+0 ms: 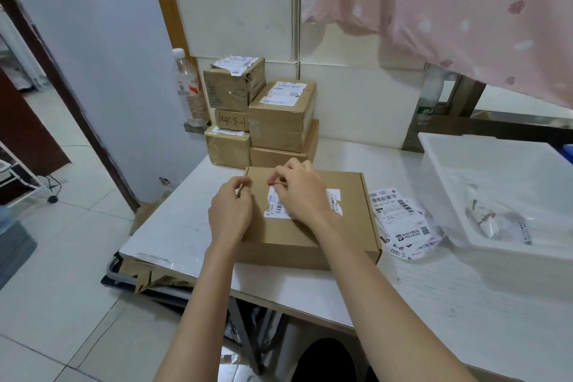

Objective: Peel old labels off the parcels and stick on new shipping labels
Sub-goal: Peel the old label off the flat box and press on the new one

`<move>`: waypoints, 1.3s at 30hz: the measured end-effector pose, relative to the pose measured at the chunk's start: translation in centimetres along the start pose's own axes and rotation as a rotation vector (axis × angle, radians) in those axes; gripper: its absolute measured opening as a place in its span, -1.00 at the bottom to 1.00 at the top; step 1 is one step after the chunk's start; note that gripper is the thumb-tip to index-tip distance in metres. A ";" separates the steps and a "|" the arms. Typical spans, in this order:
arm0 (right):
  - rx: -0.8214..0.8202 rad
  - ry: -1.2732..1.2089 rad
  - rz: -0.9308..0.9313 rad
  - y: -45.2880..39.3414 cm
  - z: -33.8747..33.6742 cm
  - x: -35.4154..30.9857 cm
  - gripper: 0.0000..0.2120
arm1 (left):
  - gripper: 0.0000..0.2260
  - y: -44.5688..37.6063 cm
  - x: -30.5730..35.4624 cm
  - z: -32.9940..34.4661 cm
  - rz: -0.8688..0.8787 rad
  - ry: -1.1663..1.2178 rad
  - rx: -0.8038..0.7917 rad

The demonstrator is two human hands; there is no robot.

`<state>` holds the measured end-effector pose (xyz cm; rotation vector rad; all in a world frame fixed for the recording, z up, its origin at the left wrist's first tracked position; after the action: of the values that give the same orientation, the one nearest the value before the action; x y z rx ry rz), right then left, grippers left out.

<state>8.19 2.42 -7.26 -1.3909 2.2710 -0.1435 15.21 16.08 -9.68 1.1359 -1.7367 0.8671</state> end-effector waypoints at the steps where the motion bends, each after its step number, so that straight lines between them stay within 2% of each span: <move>1: 0.002 -0.011 0.006 0.0 0.0 0.1 -0.81 | -0.72 0.0 0.0 0.0 0.001 -0.013 0.003; 10: -0.019 -0.095 0.068 0.9 0.2 2.0 -0.96 | -0.76 -1.5 -0.3 1.5 -0.084 -0.058 -0.048; 15: -0.033 -0.130 0.094 1.1 0.4 2.2 -0.97 | -0.61 -1.8 -0.7 2.9 -0.070 -0.128 -0.143; 20: -0.043 -0.113 0.085 1.1 0.5 2.1 -0.95 | -0.54 -1.7 -0.8 3.5 -0.087 -0.094 -0.228; 31: -0.021 -0.119 0.046 1.3 0.5 1.9 -0.85 | -0.54 -0.5 0.1 2.7 -0.057 -0.235 -0.127; 39: -0.075 -0.115 0.053 1.2 0.6 1.9 -0.88 | -0.53 -0.5 0.1 2.6 -0.061 -0.243 -0.111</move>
<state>6.78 1.46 -8.84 -1.3389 2.2355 0.0387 14.92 13.61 -10.56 1.2543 -1.9103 0.6066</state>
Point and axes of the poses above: each hand's wrist, its own y-axis away from the middle knuckle, its own z-axis out of the palm, x = y × z, the point moved 10 cm from there along -y, towards the middle knuckle, and after that the axes turned 10 degrees about y, right-handed, at the moved point
